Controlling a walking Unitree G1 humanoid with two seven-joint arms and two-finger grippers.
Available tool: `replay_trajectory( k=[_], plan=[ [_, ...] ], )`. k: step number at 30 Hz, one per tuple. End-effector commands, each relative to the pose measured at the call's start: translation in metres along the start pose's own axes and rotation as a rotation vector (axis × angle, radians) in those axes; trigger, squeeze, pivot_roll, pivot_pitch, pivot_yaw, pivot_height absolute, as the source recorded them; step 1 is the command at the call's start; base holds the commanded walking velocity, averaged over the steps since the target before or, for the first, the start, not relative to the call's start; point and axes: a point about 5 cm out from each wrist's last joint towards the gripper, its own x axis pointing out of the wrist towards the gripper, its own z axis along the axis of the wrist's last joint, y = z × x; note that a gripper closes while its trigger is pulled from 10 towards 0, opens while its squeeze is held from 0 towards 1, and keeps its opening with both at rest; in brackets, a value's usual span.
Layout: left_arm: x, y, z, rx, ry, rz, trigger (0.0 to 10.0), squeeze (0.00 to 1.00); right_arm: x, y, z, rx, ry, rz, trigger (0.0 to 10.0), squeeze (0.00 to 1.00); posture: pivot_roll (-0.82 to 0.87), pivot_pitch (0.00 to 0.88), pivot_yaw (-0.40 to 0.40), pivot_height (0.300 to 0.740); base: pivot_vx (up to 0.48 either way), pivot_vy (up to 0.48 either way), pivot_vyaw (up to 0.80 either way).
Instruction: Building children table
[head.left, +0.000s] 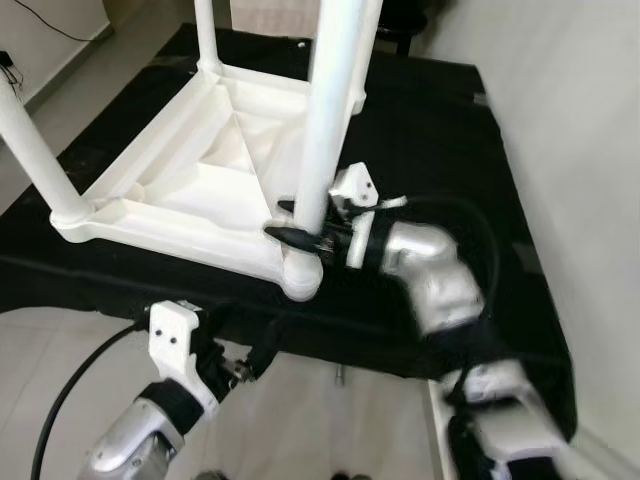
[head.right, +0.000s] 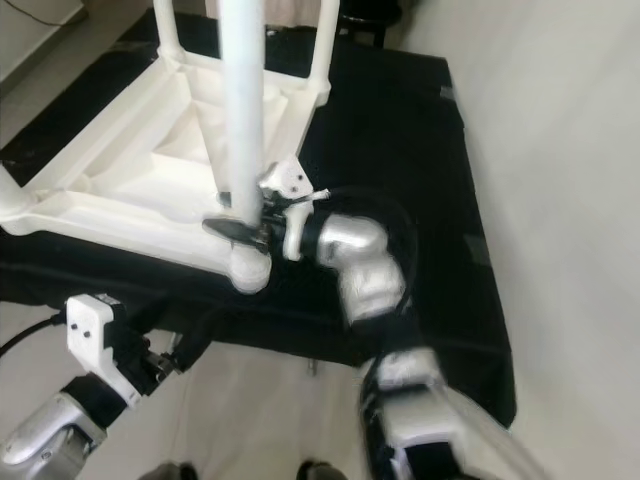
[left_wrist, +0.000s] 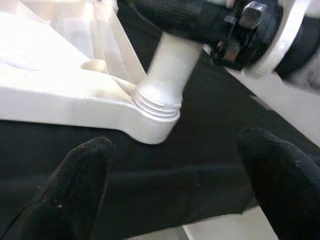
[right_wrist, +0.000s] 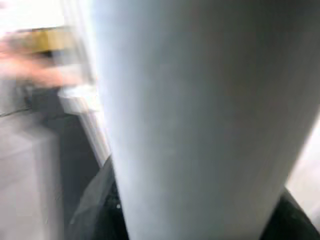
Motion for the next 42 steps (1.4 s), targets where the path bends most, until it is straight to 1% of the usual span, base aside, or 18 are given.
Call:
replay_trajectory(
  k=[1,3,12,13,14,15,18,19,21,23,26,28,29,30,31,36,41,42],
  plan=[
    [-0.002,0.003,-0.004,-0.009,0.009,0.008,10.0,0.0,-0.027,-0.022,-0.042,0.017,0.225,-0.272,0.0,0.0,-0.01,0.156,-0.103,0.74,0.0,0.0,0.0],
    [-0.001,0.003,-0.004,-0.007,0.008,0.007,10.0,0.0,-0.035,-0.019,-0.048,-0.021,0.238,-0.309,0.0,0.0,-0.01,0.153,-0.1,0.74,0.0,0.0,0.0],
    [0.005,0.008,-0.005,-0.001,-0.006,0.017,10.0,0.0,-0.026,-0.018,-0.043,-0.07,0.224,-0.308,0.0,0.0,-0.01,0.131,-0.12,0.74,0.0,0.0,0.0],
    [0.005,0.008,-0.004,-0.001,-0.016,0.027,10.0,0.0,-0.024,-0.016,-0.04,-0.07,0.229,-0.294,10.0,0.0,-0.02,0.13,-0.126,0.74,0.0,0.0,0.0],
    [0.005,0.008,-0.004,-0.001,-0.016,0.027,10.0,0.0,-0.024,-0.016,-0.04,-0.07,0.229,-0.294,10.0,0.0,-0.02,0.13,-0.126,0.74,0.0,0.0,0.0],
    [0.006,0.008,-0.004,-0.001,-0.023,0.032,10.0,0.0,-0.021,-0.011,-0.036,-0.063,0.215,-0.272,10.0,1.0,-0.03,0.133,-0.125,0.74,0.0,0.0,0.0],
    [0.006,0.008,-0.003,-0.003,-0.027,0.031,10.0,0.0,-0.017,-0.006,-0.03,-0.051,0.19,-0.227,10.0,1.0,-0.04,0.137,-0.124,0.74,0.0,0.0,0.0],
    [0.008,0.007,-0.003,-0.008,-0.029,0.024,10.0,0.0,-0.004,-0.003,-0.012,-0.039,0.068,-0.1,10.0,1.0,-0.04,0.143,-0.119,0.74,0.0,0.0,0.0],
    [0.008,0.007,-0.003,-0.008,-0.029,0.024,10.0,0.0,-0.004,-0.003,-0.012,-0.039,0.068,-0.1,10.0,1.0,-0.04,0.143,-0.119,0.74,0.0,0.0,0.0],
    [0.008,0.006,-0.003,-0.012,-0.029,0.019,10.0,0.0,0.009,-0.002,0.008,-0.022,-0.067,0.137,10.0,1.0,-0.03,0.149,-0.108,0.74,0.0,0.0,0.0],
    [0.008,0.004,-0.003,-0.013,-0.031,0.017,10.0,0.0,0.014,0.002,0.012,-0.033,-0.049,0.395,10.0,1.0,-0.02,0.157,-0.112,0.74,0.0,0.0,0.0],
    [0.008,0.004,-0.003,-0.013,-0.031,0.017,10.0,0.0,0.015,0.002,0.013,-0.044,-0.036,0.447,10.0,1.0,-0.02,0.157,-0.112,0.74,0.0,0.0,0.0],
    [0.008,0.004,-0.003,-0.014,-0.032,0.017,10.0,0.0,0.016,0.0,0.015,-0.061,-0.022,0.502,10.0,0.5,-0.01,0.162,-0.113,0.74,0.0,0.0,0.0],
    [0.008,0.003,-0.002,-0.014,-0.032,0.017,10.0,0.0,0.017,-0.001,0.016,-0.071,-0.013,0.537,10.0,0.5,-0.01,0.162,-0.113,0.74,0.0,0.0,0.0],
    [0.007,0.003,-0.002,-0.014,-0.032,0.017,10.0,0.0,0.018,-0.002,0.018,-0.071,-0.011,0.569,10.0,0.0,-0.01,0.165,-0.116,0.74,0.0,0.0,0.0],
    [0.005,0.0,-0.001,-0.015,-0.033,0.019,10.0,0.0,0.021,-0.002,0.022,-0.079,0.033,0.82,10.0,0.0,0.01,0.181,-0.116,0.74,0.0,0.0,0.0],
    [0.003,-0.001,0.0,-0.017,-0.032,0.018,10.0,0.0,0.023,0.001,0.024,-0.07,0.037,0.899,10.0,0.0,0.01,0.186,-0.115,0.74,0.0,0.0,0.0],
    [0.003,-0.002,0.0,-0.017,-0.03,0.017,10.0,0.0,0.024,0.002,0.025,-0.058,0.032,0.918,0.0,0.0,0.02,0.19,-0.116,0.74,0.0,0.0,0.0]
  ],
)
